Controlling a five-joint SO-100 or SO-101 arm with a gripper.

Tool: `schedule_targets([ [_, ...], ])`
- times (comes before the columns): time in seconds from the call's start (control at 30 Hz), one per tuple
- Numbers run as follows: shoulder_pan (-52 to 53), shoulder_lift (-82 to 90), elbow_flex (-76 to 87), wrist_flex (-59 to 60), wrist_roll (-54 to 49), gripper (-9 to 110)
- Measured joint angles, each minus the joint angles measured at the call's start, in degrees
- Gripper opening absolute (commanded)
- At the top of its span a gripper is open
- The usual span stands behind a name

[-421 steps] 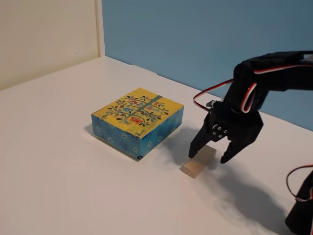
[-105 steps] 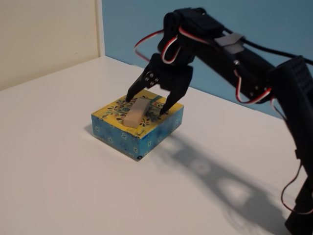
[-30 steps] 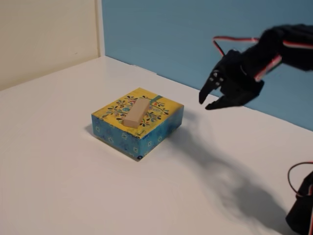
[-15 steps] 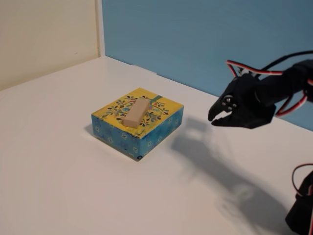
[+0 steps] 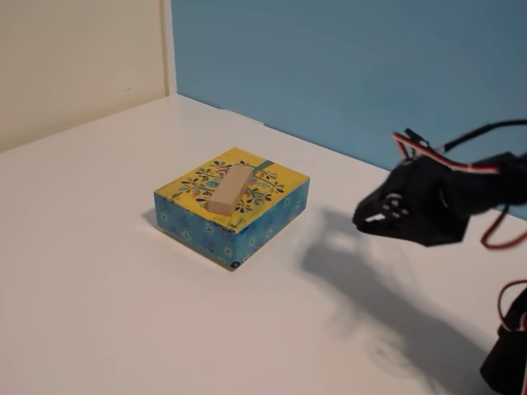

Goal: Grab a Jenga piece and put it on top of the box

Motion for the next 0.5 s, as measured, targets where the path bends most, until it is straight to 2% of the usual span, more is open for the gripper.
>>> schedule_targets([
  [0.2,-1.05,19.34,8.0,6.68,-0.7,0],
  [0.5,-0.26,21.88,8.53,11.78,0.09,0],
])
